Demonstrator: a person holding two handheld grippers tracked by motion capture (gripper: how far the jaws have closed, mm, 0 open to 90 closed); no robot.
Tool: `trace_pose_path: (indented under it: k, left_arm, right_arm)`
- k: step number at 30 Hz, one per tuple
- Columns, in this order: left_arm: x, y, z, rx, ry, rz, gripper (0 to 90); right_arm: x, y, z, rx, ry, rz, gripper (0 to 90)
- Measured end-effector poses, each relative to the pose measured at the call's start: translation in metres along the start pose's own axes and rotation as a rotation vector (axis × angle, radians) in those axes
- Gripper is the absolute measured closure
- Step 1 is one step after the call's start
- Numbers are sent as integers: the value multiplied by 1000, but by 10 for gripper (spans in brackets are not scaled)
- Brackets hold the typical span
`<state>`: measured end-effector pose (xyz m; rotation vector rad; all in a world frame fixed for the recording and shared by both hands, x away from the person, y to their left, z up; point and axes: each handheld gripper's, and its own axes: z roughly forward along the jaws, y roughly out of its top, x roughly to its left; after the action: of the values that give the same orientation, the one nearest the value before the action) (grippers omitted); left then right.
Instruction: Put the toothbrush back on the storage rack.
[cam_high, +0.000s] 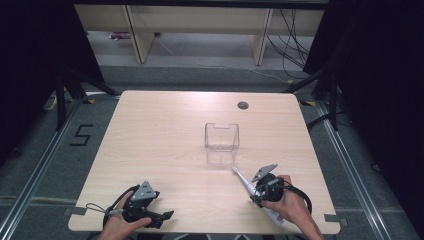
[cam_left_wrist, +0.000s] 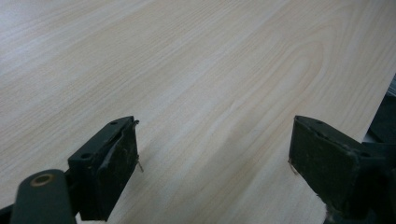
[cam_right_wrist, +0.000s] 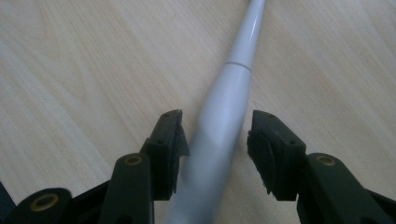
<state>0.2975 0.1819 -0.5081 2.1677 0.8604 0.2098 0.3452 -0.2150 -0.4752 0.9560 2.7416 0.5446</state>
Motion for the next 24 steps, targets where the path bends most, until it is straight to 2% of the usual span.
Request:
trace_pose_path:
  k: [1, 2, 6, 7, 9, 13, 15, 19, 21, 22, 24]
  left_arm:
    - [0, 0, 0, 4, -1, 3, 149]
    - [0, 0, 0, 4, -2, 4, 149]
    - [0, 0, 0, 3, -1, 3, 149]
    - [0, 0, 0, 4, -1, 4, 149]
    - [0, 0, 0, 4, -1, 4, 149]
    - [1, 0, 0, 0, 5, 8, 149]
    - [0, 0, 0, 1, 0, 1, 149]
    - [0, 0, 0, 2, 2, 7, 149]
    - [1, 0, 0, 4, 7, 16, 149]
    - [-1, 0, 1, -9, -6, -6, 149]
    - [-1, 0, 1, -9, -6, -6, 149]
  right_arm:
    - [-1, 0, 1, 3, 6, -8, 543]
    - [0, 0, 1, 15, 2, 19, 549]
    - [-1, 0, 1, 12, 23, -2, 557]
    - [-1, 0, 1, 27, 22, 16, 559]
    - [-3, 0, 2, 17, 28, -10, 565]
    - [-3, 1, 3, 36, 42, -7, 573]
    - [-3, 2, 1, 56, 28, -7, 574]
    - [-3, 3, 2, 70, 37, -3, 577]
    - [-4, 4, 3, 75, 40, -22, 577]
    - [-3, 4, 2, 85, 37, -16, 577]
    - [-4, 5, 3, 90, 41, -17, 579]
